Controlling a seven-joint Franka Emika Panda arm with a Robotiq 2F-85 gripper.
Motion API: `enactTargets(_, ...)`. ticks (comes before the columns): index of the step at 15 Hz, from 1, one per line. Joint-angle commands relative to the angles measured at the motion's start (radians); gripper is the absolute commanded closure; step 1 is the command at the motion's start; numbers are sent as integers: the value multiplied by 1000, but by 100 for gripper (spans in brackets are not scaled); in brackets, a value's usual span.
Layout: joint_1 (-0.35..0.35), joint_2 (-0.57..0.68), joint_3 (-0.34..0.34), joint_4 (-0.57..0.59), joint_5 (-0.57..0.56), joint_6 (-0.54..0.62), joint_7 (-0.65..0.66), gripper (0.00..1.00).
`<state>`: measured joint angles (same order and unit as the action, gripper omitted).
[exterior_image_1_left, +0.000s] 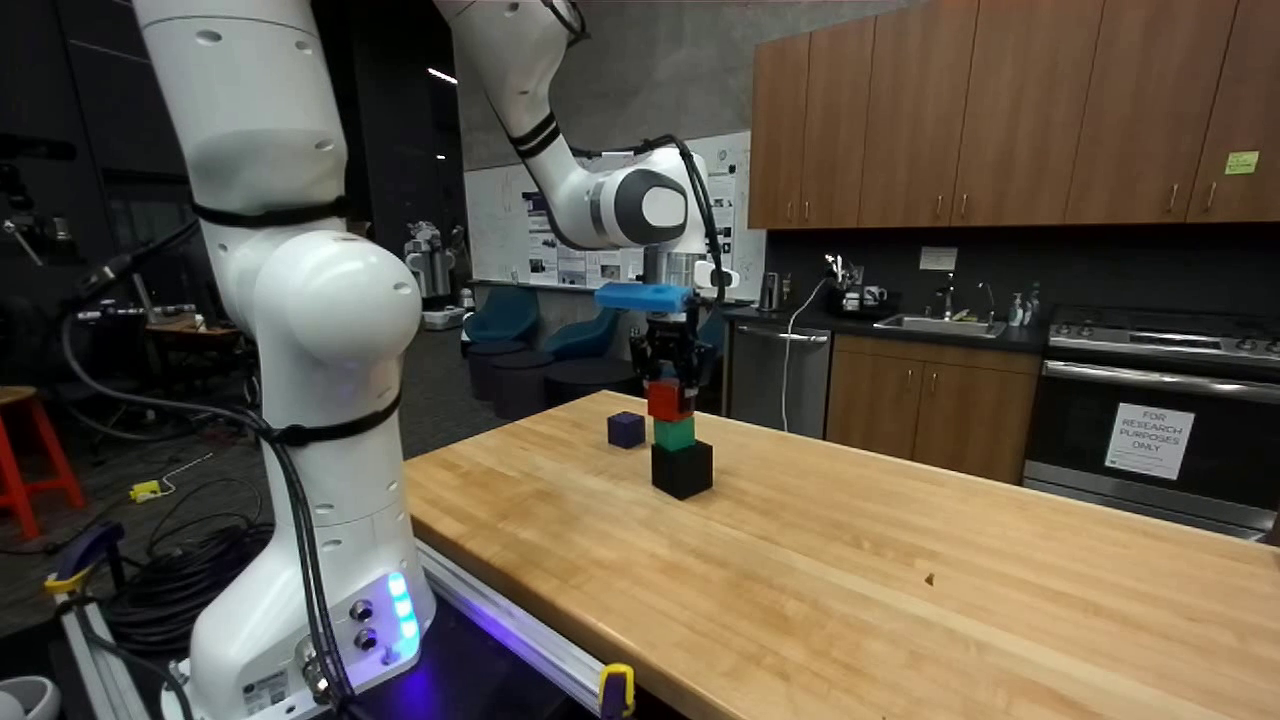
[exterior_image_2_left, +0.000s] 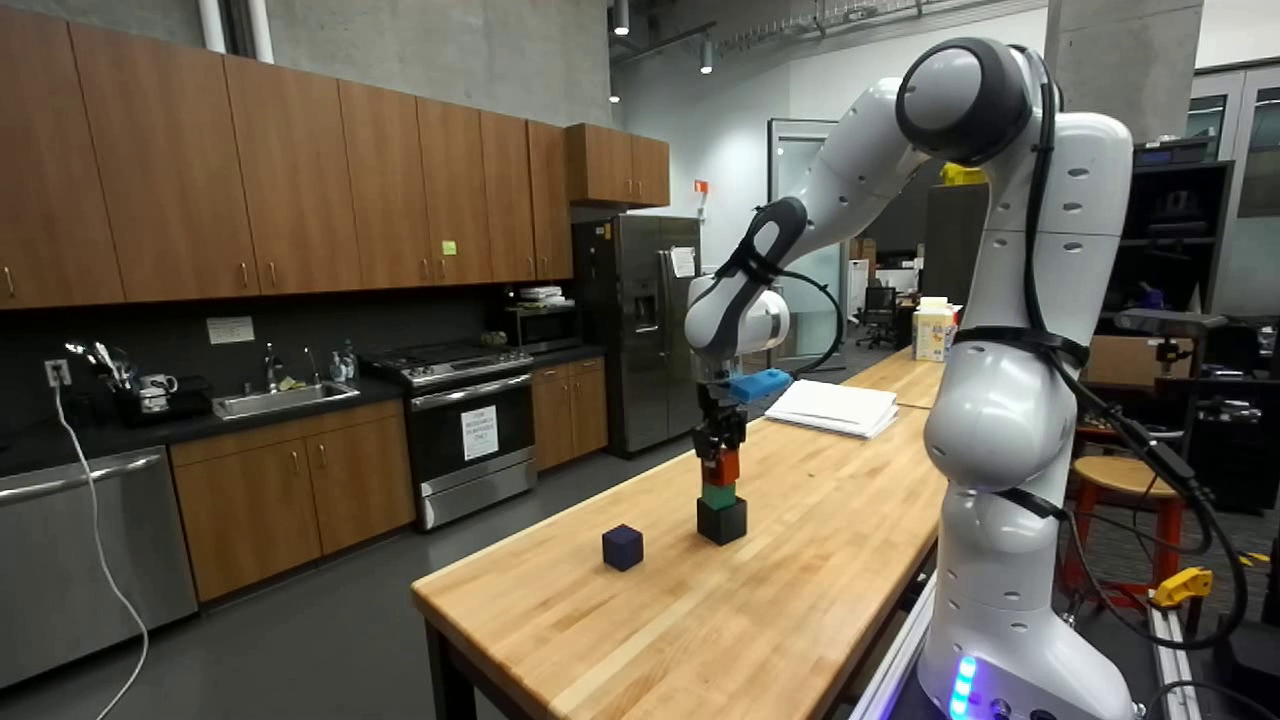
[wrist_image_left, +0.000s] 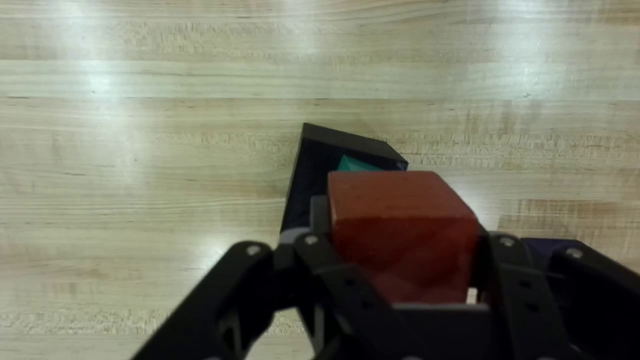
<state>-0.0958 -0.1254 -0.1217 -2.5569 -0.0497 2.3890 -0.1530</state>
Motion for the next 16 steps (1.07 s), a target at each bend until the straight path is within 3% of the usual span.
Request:
enactTargets(1,0,-25,-1,-24,13,18,-25,23)
enactTargets(5,6,-26,5,-18,13,19,-21,16)
enactTargets(8,10,-28,9,-14,11,22,-20,1)
enactTargets(16,24,-60,28,5,7,19,-14,0)
